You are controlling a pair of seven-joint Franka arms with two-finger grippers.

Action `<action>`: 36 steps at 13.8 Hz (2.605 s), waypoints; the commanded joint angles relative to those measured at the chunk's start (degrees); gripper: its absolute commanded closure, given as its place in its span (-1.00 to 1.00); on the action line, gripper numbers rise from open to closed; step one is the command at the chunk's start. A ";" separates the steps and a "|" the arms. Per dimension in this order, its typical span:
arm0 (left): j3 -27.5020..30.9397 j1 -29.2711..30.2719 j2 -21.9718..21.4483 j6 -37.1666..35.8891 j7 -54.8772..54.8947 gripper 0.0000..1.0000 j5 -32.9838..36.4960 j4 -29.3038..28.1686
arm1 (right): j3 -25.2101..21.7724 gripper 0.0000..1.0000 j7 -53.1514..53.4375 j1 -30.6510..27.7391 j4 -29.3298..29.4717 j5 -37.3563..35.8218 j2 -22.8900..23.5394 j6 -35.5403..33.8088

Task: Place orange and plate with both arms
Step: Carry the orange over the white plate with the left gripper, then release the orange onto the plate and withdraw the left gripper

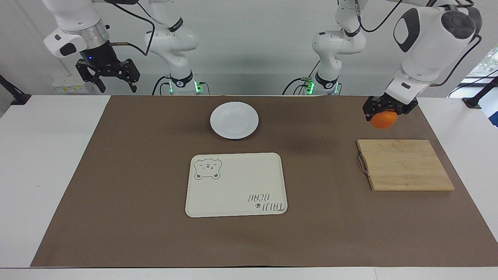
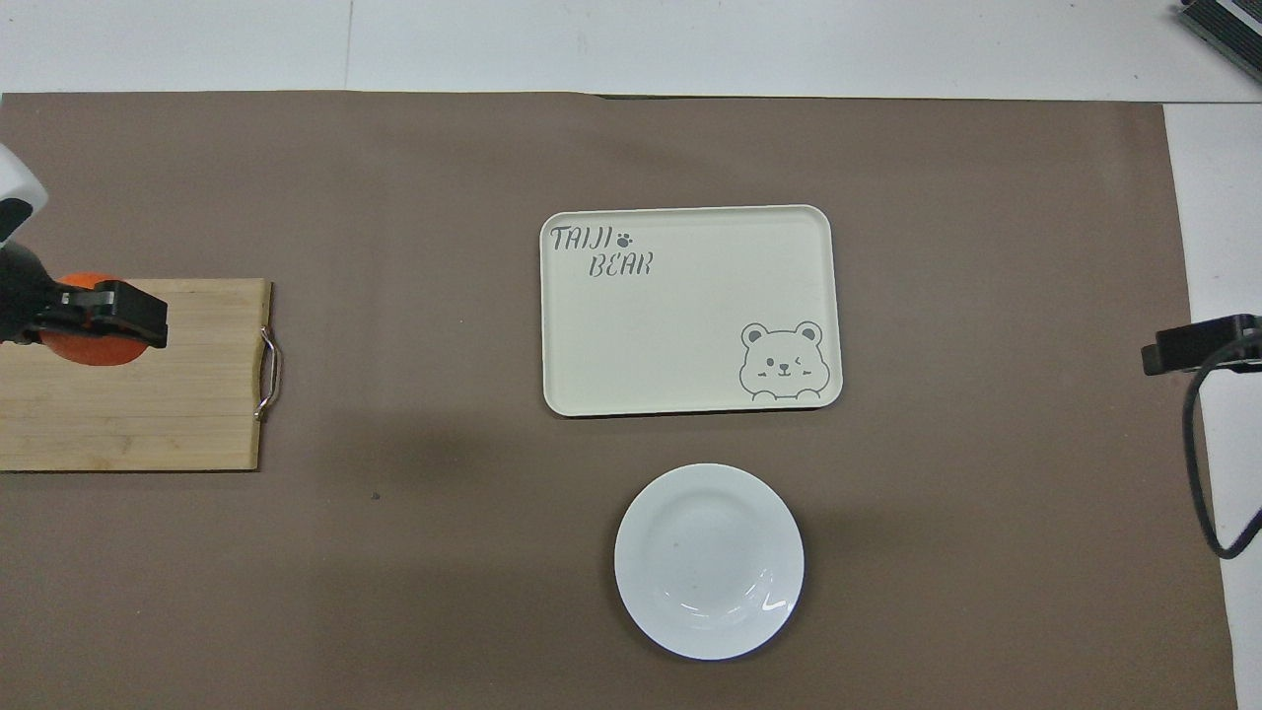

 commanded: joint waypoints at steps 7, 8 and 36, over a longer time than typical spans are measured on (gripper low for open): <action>0.61 -17.94 -1.25 6.54 -4.72 1.00 0.32 -5.37 | 0.07 -1.00 -0.89 -0.54 0.45 1.18 0.05 -0.84; 0.61 -19.97 -1.16 7.34 -4.90 1.00 0.06 -6.16 | 0.07 -1.00 -0.89 -0.54 0.45 1.18 0.05 -0.93; 1.05 -38.81 7.37 31.28 -38.30 -1.00 0.06 -14.89 | 0.07 -1.00 -0.89 -0.54 0.45 1.18 0.05 -0.84</action>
